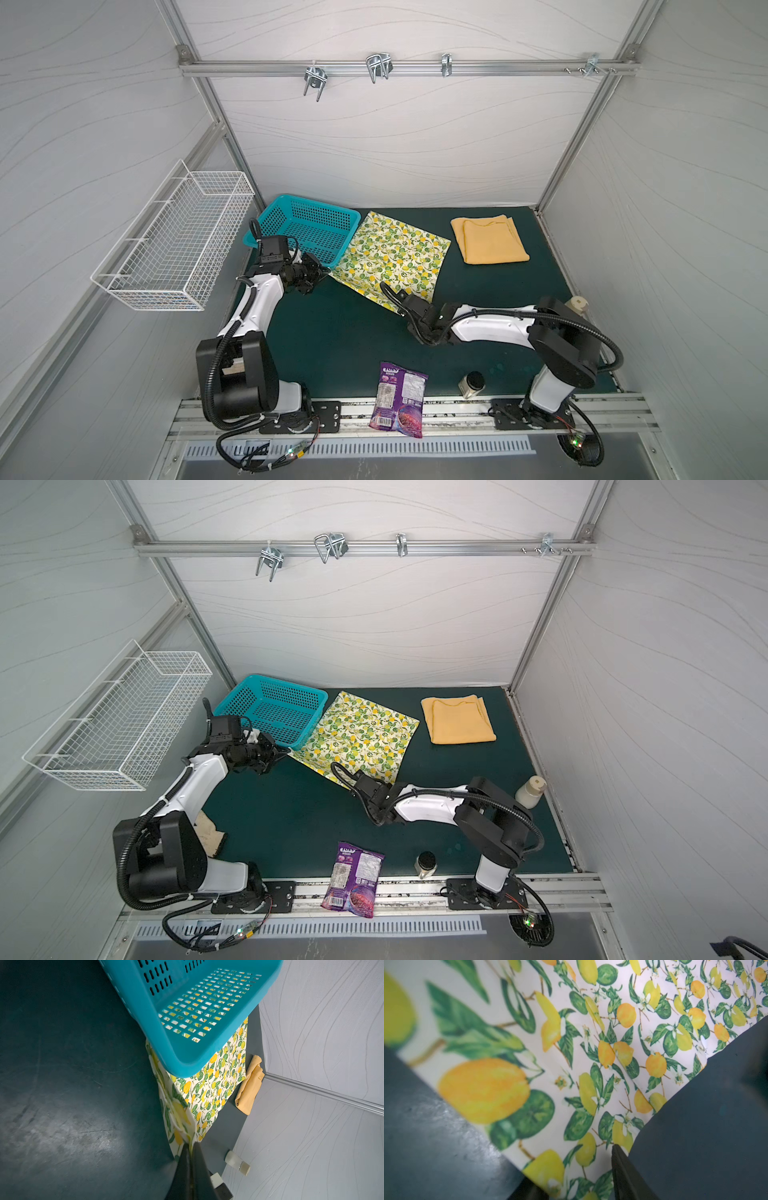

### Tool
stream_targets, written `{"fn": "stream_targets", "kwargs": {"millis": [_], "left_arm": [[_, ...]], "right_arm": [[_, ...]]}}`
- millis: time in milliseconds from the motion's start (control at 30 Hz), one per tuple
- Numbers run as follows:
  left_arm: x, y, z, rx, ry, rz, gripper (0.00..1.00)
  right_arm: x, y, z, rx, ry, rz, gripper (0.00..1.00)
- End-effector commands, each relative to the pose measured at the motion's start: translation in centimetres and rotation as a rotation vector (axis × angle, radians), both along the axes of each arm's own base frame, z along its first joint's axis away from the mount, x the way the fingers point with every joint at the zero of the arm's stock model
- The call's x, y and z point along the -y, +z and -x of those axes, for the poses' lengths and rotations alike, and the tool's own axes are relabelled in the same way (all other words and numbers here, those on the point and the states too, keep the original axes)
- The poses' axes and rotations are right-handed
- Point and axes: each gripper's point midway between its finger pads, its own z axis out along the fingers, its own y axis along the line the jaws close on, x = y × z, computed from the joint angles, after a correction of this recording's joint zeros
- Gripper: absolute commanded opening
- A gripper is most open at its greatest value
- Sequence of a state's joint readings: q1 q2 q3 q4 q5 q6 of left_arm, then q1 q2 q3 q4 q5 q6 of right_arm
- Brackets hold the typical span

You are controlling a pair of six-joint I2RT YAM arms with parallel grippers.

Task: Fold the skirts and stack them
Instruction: 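Lift the near corner with the right gripper and fold it toward the far edge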

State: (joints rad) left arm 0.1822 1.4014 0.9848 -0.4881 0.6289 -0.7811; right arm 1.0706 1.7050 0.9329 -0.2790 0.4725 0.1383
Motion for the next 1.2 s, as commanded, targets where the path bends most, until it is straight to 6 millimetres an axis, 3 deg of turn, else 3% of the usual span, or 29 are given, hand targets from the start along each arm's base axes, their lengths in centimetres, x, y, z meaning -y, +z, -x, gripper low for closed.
{"fn": "stream_targets", "kwargs": {"millis": [0,233,433,633,933,1067,1167], "left_arm": [[-0.1,1.6,-1.3,0.057,-0.002,0.001,0.00],[-0.1,1.1,-1.4,0.048,0.000,0.005,0.00],[-0.1,0.7,-1.3,0.043,-0.002,0.005,0.00],[0.1,0.0,-1.0,0.035,-0.023,0.000,0.00],[2.9,-1.3,1.0,0.030,-0.129,0.009,0.00],[4.3,-1.1,1.8,0.039,-0.188,-0.013,0.00],[3.9,0.1,1.8,0.055,-0.190,-0.053,0.00]], "right_arm": [[1.1,0.1,-0.1,0.003,-0.034,0.015,0.44],[1.7,0.1,0.0,-0.002,-0.057,0.023,0.34],[2.0,0.6,0.5,-0.013,-0.070,0.007,0.16],[2.1,1.8,2.0,-0.048,-0.075,-0.026,0.05],[4.0,5.2,5.8,-0.070,-0.130,-0.031,0.05],[3.7,5.8,8.2,-0.103,-0.128,-0.041,0.05],[2.9,5.8,9.8,-0.105,-0.118,-0.028,0.06]]}}
